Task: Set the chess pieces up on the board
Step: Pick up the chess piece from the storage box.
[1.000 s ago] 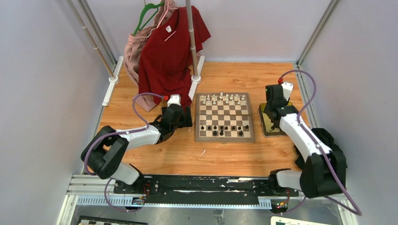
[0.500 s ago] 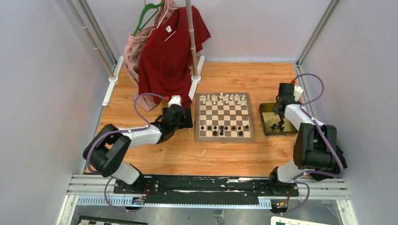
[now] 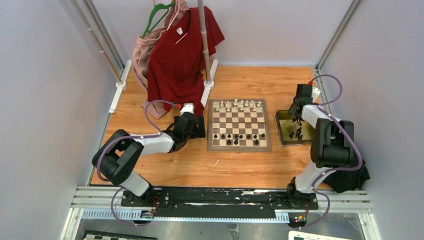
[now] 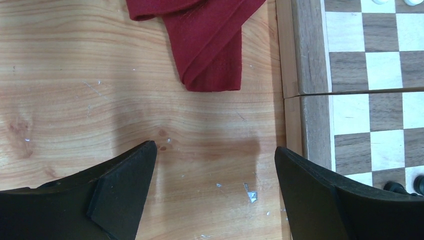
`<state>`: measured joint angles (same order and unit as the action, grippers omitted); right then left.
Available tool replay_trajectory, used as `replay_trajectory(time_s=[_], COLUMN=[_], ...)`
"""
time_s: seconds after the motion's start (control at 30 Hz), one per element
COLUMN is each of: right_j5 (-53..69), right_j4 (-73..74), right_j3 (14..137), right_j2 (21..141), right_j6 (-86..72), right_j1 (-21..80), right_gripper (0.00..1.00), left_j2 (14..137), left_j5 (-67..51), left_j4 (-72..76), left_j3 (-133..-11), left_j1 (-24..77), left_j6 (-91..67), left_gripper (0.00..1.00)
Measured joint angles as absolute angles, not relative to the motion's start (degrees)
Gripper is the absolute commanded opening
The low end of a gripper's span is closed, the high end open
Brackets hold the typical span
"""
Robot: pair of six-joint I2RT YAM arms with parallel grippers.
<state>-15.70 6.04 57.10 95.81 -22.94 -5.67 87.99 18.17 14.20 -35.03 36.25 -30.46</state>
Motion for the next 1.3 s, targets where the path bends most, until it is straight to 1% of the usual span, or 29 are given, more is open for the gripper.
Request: replay_trajectory(time_s=[0.27,0.4,0.6,0.7,0.73,0.77,1.03,1.3], right_j5=[-14.5,-13.4,-12.2,-12.0,-11.9,-11.8,-10.5,-10.5], right_j4=[5.5,5.5,5.6,5.6,5.6,5.6,6.5,9.2], right_j3=[58.4,58.4,58.4,58.4,58.4,58.4,57.1,55.7], right_j2=[98.5,98.6,98.6,98.6,98.6,98.6,95.1,82.9], right_j6=[-22.9,-22.9,-23.0,-23.1,-23.2,-23.2,-23.1,-22.4], right_j1=[-6.5,-6.7,-6.8,-6.8,-6.8,-6.8,-6.7,-2.6], right_gripper=[0.38,0.27,0.16,0.07,0.02,0.00,0.00,0.00], left_j2=[89.3,89.5,89.5,89.5,89.5,89.5,89.5,89.5], left_j5=[18.2,18.2,18.2,18.2,18.2,18.2,18.2,18.2], left_j4=[14.3,14.5,14.5,14.5,14.5,14.5,14.5,14.5], left_j3=[-35.4,-35.5,-35.5,-35.5,-35.5,-35.5,-35.5,-35.5], left_j1=[36.2,36.2,36.2,36.2,36.2,36.2,36.2,36.2], left_j6=[-30.4,-30.4,-30.4,-30.4,-30.4,-30.4,-30.4,-30.4], left_gripper=[0.94,0.94,0.94,0.94,0.94,0.94,0.94,0.94])
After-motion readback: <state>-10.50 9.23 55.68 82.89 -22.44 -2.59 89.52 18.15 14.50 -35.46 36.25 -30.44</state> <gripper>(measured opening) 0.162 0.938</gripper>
